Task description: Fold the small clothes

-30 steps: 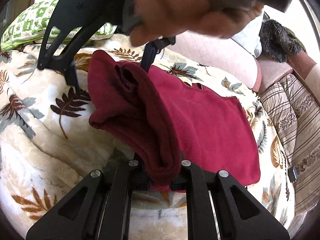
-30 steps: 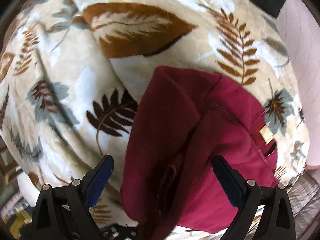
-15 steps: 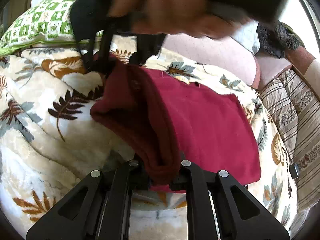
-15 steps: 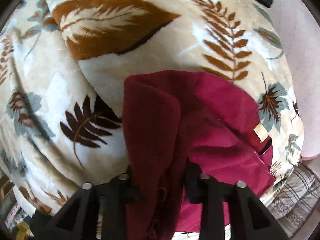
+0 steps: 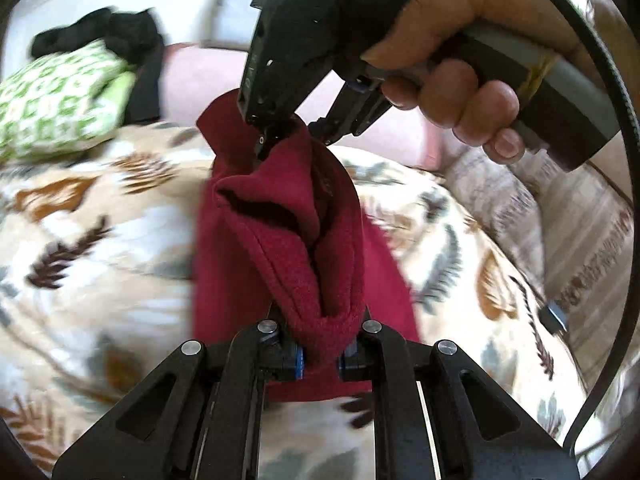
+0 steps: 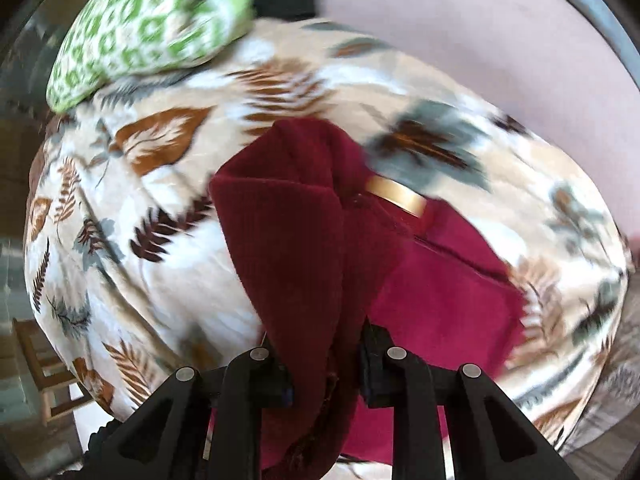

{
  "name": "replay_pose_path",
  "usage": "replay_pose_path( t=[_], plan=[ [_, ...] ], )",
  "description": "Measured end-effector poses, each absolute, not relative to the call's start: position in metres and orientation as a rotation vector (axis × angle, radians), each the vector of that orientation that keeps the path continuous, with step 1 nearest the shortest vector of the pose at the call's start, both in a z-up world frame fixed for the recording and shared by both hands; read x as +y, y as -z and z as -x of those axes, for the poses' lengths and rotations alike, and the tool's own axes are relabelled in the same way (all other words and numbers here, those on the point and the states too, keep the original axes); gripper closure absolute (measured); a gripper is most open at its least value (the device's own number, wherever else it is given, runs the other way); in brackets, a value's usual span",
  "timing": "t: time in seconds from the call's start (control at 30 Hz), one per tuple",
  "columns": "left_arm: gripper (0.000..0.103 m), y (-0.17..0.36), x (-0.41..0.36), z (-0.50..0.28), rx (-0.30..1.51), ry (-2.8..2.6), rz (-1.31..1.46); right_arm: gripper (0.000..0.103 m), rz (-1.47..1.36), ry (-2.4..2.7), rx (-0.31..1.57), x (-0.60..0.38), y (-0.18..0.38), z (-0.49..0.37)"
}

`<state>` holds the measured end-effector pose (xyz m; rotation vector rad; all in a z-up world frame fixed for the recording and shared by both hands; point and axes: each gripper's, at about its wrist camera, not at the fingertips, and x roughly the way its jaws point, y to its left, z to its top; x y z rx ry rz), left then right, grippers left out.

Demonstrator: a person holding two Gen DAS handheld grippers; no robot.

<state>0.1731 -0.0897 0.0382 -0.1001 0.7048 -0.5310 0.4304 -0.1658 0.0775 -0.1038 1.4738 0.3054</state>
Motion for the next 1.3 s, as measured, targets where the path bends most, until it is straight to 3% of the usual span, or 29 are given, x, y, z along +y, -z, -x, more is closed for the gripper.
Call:
replay_pose_path(
  t=[0.27,0.37,0.4,0.43,0.5,0.6,0.77,0.93,1.2,1.3],
  plan=[
    [0.093,-0.005,-0.149,-0.165,0.803,0.631,0.007,0.082,-0.152,-0.312,1.391,-0.268,-0.036,-0.390],
    [0.077,0.013,-0.157,-0.172,0.919,0.668,0.045,0.081,-0.226,-0.314,1.341,-0.284,-0.009,-0.384],
    [0.068,0.018,-0.158,-0.174,0.956,0.694,0.074,0.076,-0.244,-0.304,1.328,-0.290,-0.001,-0.383],
    [0.066,0.020,-0.159,-0.173,0.979,0.721,0.097,0.068,-0.262,-0.286,1.320,-0.294,0.003,-0.383],
    [0.066,0.019,-0.159,-0.170,0.994,0.754,0.118,0.060,-0.377,-0.222,1.271,-0.317,0.009,-0.379],
    [0.066,0.001,-0.149,-0.162,0.956,0.798,0.173,0.058,-0.468,-0.072,1.169,-0.351,-0.003,-0.366],
    [0.066,-0.030,-0.103,-0.170,0.793,0.645,0.289,0.058,-0.244,-0.067,0.959,-0.335,-0.054,-0.343],
    [0.066,0.010,-0.084,-0.200,0.974,0.472,0.368,0.058,-0.094,-0.311,0.861,-0.272,-0.079,-0.329],
    [0.068,0.022,-0.095,-0.196,1.032,0.488,0.335,0.058,0.238,-0.277,1.031,-0.247,-0.002,-0.259],
    [0.068,0.019,-0.092,-0.201,1.032,0.526,0.348,0.049,0.007,-0.260,1.005,-0.287,0.023,-0.263]
  ],
)
